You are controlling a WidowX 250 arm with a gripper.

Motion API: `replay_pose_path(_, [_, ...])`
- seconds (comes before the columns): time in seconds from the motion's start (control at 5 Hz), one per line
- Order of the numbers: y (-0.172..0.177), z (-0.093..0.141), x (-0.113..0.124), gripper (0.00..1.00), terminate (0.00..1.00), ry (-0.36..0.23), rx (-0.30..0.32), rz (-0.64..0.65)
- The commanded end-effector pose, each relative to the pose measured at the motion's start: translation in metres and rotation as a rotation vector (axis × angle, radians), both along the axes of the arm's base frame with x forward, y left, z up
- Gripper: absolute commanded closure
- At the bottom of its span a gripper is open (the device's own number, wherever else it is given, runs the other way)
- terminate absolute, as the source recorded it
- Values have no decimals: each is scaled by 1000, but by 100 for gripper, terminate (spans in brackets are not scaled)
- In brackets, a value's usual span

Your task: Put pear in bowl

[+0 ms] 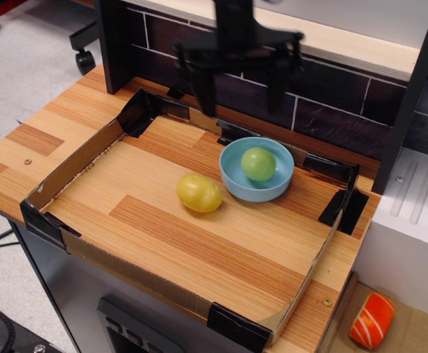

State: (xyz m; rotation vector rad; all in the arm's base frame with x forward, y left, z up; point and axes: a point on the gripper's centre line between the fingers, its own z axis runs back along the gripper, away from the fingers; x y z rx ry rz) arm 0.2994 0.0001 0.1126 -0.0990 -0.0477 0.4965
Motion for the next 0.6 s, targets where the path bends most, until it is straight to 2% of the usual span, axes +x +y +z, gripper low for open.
replay_pose_path(0.0, [42,42,-21,0,0,-57,-1,-30])
replay_pose_path(0.2, [42,42,-21,0,0,-57,-1,-30])
replay_pose_path(0.4, [42,42,-21,0,100,-57,-1,-30])
